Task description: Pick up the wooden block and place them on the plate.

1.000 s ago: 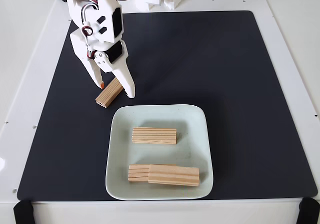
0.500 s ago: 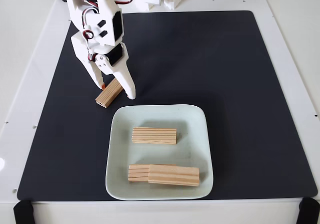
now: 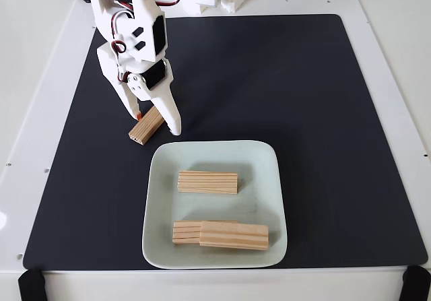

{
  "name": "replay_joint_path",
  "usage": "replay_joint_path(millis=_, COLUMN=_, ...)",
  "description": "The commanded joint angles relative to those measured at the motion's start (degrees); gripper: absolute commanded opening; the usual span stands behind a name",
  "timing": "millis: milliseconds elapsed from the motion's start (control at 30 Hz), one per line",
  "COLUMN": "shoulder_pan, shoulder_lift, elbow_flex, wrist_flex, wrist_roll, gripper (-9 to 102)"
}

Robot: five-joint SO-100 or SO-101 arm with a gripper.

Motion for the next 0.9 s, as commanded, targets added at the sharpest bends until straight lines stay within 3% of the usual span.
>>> replay_joint_path(millis=0, shoulder_pan=-0.70, shoulder_lift=0.35, elbow_flex=-0.97, wrist_flex=-0.35, wrist_roll=0.35, gripper=36)
replay_joint_path(millis=400, shoulder_pan=-0.70, shoulder_lift=-0.09, elbow_flex=-0.97, wrist_flex=-0.35, wrist_roll=0.62, gripper=6)
replay_joint_path(millis=867, shoulder_pan=-0.70, shoulder_lift=1.41, elbow_flex=0.00, wrist_flex=-0.09, wrist_roll=0.70, gripper=0)
